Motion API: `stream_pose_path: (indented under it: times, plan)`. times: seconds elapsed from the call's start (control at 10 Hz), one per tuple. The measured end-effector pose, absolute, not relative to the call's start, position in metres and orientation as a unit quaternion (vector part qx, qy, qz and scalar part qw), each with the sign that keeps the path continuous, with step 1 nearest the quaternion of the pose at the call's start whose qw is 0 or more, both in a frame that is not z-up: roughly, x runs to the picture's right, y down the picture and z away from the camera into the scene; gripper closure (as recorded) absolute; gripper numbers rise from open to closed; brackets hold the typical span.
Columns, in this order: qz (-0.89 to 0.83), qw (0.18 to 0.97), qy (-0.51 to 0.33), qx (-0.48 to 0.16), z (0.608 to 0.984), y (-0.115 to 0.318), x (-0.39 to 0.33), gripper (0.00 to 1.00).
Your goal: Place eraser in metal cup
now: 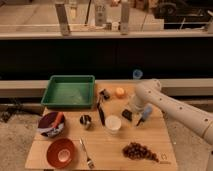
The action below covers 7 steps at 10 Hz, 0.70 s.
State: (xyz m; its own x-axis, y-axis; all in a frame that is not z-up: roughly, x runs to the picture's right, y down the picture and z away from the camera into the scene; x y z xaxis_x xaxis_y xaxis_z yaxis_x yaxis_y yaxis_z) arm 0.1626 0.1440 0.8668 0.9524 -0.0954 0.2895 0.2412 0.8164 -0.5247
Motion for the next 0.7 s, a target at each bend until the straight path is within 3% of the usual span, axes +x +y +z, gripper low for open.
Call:
stream_pose_path:
  times: [0.7]
  plan:
    - [-0.081, 0.945, -0.122, -0.292, 0.8714, 0.1452, 0.1600, 0.20]
